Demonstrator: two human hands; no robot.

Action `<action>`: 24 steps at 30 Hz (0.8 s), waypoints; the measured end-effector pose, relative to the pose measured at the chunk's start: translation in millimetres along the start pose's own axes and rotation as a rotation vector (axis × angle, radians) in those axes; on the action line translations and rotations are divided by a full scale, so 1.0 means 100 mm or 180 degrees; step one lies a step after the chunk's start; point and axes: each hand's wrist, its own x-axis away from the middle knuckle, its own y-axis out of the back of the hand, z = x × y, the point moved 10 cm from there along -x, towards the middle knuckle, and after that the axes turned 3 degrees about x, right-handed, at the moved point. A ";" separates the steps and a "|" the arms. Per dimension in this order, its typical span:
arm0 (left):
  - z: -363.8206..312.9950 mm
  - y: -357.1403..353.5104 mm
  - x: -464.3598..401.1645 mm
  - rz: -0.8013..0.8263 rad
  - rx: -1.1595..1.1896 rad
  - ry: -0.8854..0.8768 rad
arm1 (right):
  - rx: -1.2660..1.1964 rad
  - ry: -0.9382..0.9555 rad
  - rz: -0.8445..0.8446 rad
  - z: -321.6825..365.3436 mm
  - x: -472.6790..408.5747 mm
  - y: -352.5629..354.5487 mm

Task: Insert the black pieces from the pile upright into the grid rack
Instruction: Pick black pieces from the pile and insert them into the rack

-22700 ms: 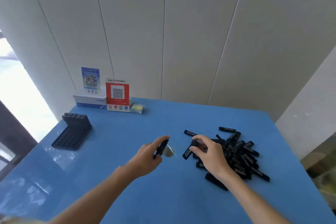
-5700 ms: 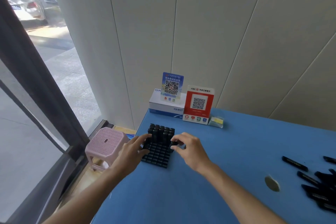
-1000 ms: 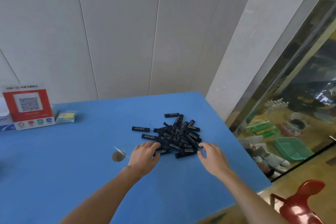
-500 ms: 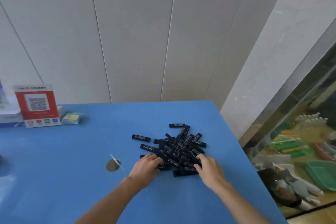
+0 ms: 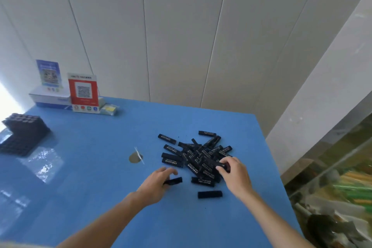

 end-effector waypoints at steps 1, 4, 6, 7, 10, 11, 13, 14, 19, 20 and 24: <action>0.03 0.03 0.07 -0.0009 0.0077 0.0036 | -0.0144 0.0097 0.0002 0.09 -0.02 -0.02; 0.20 0.18 0.25 -0.0090 0.0197 0.0232 | -0.0404 0.0407 -0.0017 0.46 -0.04 -0.10; 0.31 0.29 0.39 -0.0139 0.0229 0.0308 | -0.0506 0.0551 0.0055 0.71 -0.02 -0.18; 0.36 0.35 0.46 -0.0189 0.0272 0.0339 | -0.0537 0.0622 0.0115 0.84 0.00 -0.24; 0.56 0.60 0.72 -0.0394 0.0425 0.0416 | -0.0632 0.0782 0.0296 1.30 0.09 -0.44; 0.64 0.69 0.80 -0.0457 0.0475 0.0473 | -0.0647 0.0836 0.0335 1.46 0.12 -0.49; 0.84 0.86 0.95 -0.0555 0.0585 0.0585 | -0.0659 0.0931 0.0363 1.77 0.19 -0.60; 0.94 0.94 1.02 -0.0595 0.0637 0.0616 | -0.0662 0.0957 0.0368 1.92 0.23 -0.65; 1.32 1.35 1.44 -0.0530 0.0572 0.0417 | -0.0572 0.1063 0.0339 2.69 0.44 -0.98; 1.40 1.44 1.51 -0.0500 0.0508 0.0378 | -0.0541 0.1084 0.0336 2.85 0.47 -1.05; 1.82 1.84 1.79 -0.0523 0.0411 0.0380 | -0.0495 0.1145 0.0364 3.39 0.59 -1.35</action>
